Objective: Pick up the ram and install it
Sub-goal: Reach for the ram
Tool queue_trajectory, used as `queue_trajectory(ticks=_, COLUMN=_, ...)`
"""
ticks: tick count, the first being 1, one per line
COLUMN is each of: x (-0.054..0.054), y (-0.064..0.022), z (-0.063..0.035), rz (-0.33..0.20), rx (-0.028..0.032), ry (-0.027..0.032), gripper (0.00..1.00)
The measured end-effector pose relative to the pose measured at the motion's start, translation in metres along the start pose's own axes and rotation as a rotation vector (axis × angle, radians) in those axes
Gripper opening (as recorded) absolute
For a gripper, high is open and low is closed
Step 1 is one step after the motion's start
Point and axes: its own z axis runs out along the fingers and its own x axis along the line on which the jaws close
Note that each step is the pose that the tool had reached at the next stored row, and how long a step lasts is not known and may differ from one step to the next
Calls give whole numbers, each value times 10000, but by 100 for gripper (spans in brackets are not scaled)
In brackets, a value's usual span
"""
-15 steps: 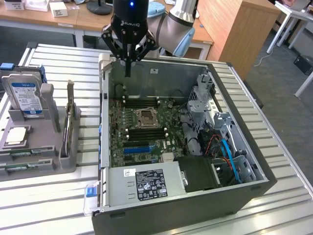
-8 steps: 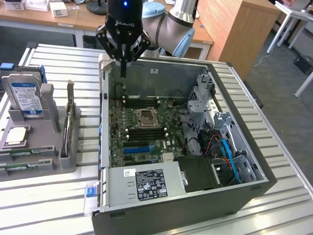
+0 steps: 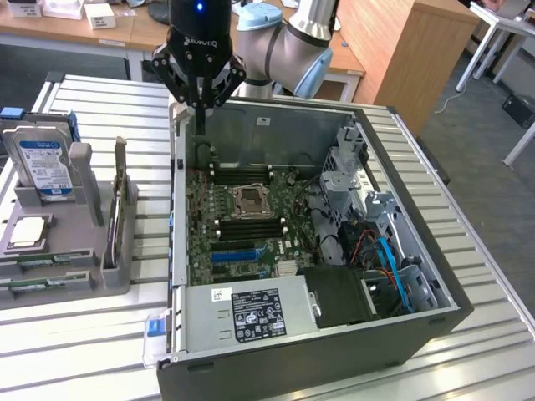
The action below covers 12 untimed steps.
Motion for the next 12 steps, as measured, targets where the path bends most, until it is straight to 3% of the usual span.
queue_trajectory(ticks=5, x=66, y=-6, z=17, rz=-2, rx=59, ry=5, gripper=11)
queue_trajectory(ticks=12, x=245, y=-19, z=39, rz=2, rx=79, ry=5, gripper=11)
